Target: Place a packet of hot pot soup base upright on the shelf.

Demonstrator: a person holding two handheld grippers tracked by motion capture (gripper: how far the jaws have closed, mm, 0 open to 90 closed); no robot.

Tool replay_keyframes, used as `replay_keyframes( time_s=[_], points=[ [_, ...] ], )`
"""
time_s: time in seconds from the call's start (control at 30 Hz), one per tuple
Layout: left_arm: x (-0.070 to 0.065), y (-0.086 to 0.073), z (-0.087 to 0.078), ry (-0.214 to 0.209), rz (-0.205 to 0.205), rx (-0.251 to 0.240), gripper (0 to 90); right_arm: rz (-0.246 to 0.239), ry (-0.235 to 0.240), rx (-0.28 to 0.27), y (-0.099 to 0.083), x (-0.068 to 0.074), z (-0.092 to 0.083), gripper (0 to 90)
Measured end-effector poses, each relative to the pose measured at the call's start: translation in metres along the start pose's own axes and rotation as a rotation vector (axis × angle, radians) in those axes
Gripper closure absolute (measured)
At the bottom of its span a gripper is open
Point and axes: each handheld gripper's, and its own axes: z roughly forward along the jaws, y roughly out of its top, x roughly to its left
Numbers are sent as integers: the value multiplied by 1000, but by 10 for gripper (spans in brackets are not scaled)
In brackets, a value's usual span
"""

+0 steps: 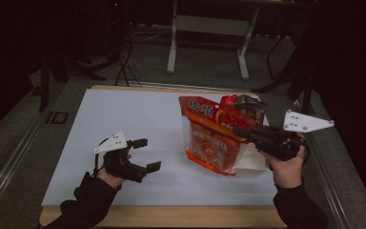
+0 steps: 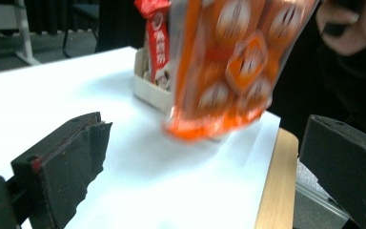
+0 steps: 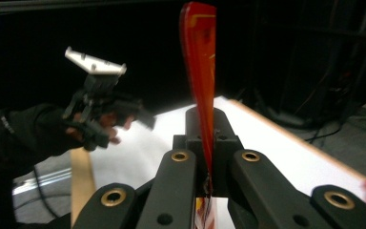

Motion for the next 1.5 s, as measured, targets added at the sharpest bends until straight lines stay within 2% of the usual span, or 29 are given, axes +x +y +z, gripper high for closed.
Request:
replay_keyframes(
  time_s=[0.17, 0.3, 0.37, 0.53, 0.7, 0.87, 1.0, 1.1, 1.23, 1.33, 1.4, 1.5],
  points=[
    [5, -16, -5, 39, -17, 36, 16, -11, -48, -31, 13, -13, -21, 900],
    [7, -23, -8, 46, -32, 48, 16, -14, -74, -28, 19, -23, -34, 900],
    [7, -27, -9, 46, -40, 52, 16, -14, -86, -26, 19, -25, -37, 900],
    [9, -32, -9, 45, -50, 49, 16, 17, -122, -4, 11, -42, -50, 900],
    [10, -36, -8, 60, -53, 56, 16, 40, -146, 3, 1, -52, -58, 900],
    [11, -39, -7, 57, -62, 55, 16, 57, -163, 4, -7, -58, -63, 900],
    [12, -41, -7, 65, -66, 51, 16, 62, -184, 33, -14, -62, -59, 900],
    [12, -42, -6, 67, -72, 50, 16, 67, -196, 35, -17, -64, -57, 900],
    [13, -45, -5, 66, -79, 52, 16, 105, -183, 27, -27, -70, -54, 900],
    [15, -47, -5, 65, -90, 49, 16, 113, -196, 24, -31, -71, -55, 900],
    [16, -48, -5, 69, -89, 52, 16, 150, -189, 11, -41, -75, -57, 900],
    [17, -49, -4, 73, -92, 54, 16, 168, -204, 23, -50, -78, -58, 900]
  ],
)
